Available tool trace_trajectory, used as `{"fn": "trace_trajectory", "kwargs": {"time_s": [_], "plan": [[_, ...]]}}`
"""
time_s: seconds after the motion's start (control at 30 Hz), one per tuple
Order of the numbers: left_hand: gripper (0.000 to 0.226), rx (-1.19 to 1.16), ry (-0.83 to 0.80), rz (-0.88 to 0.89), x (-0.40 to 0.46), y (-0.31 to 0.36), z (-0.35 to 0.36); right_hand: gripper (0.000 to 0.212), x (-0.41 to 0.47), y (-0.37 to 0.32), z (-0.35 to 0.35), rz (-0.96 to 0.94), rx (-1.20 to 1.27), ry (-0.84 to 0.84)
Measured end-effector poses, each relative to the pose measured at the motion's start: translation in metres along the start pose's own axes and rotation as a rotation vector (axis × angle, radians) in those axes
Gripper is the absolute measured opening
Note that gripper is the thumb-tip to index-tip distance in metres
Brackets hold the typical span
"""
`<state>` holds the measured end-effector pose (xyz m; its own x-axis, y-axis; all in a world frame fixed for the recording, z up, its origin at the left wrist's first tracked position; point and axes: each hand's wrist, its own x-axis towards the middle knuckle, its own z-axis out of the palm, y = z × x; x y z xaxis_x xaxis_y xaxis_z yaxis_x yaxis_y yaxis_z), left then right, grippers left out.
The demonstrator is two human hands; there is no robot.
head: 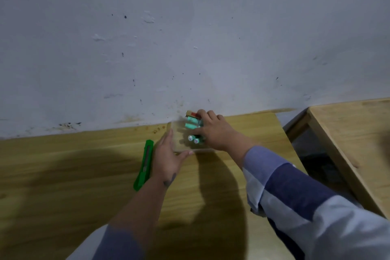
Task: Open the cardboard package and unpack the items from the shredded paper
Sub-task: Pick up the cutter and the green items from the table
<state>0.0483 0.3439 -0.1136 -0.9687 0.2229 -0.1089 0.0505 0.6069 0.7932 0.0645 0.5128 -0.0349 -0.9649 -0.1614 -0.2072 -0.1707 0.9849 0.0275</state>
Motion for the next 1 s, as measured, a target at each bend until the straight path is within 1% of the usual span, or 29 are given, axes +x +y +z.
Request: {"fn": "trace_trajectory", "kwargs": {"time_s": [0.1, 0.27, 0.37, 0.5, 0.63, 0.77, 0.83, 0.87, 1.0], "plan": [[0.101, 0.002, 0.016, -0.004, 0.001, 0.001, 0.000, 0.043, 0.009, -0.005, 0.002, -0.037, -0.024, -0.037], [0.102, -0.021, 0.007, 0.006, 0.002, -0.001, 0.000, 0.036, 0.022, -0.010, 0.001, -0.084, 0.050, -0.075], [0.103, -0.011, 0.010, 0.018, 0.002, -0.001, -0.001, 0.038, 0.023, -0.009, 0.006, -0.072, 0.068, -0.071], [0.100, 0.001, 0.012, 0.034, 0.003, -0.001, -0.001, 0.042, 0.018, -0.006, 0.006, -0.051, 0.049, -0.025], [0.101, -0.001, 0.011, 0.011, 0.004, 0.000, 0.000, 0.046, 0.014, -0.005, 0.002, -0.051, 0.064, -0.008], [0.102, 0.029, 0.014, -0.002, 0.007, -0.001, 0.003, 0.046, 0.017, -0.005, 0.002, -0.026, 0.096, -0.063], [0.102, 0.034, 0.008, -0.005, 0.007, -0.001, 0.003, 0.047, 0.020, -0.007, 0.004, -0.011, 0.157, -0.104], [0.102, 0.034, 0.007, -0.006, 0.007, -0.001, 0.003, 0.048, 0.021, -0.009, 0.004, 0.002, 0.226, -0.115], [0.102, 0.031, 0.006, 0.003, 0.008, -0.001, 0.002, 0.044, 0.022, -0.009, 0.000, 0.107, 0.594, -0.093]]}}
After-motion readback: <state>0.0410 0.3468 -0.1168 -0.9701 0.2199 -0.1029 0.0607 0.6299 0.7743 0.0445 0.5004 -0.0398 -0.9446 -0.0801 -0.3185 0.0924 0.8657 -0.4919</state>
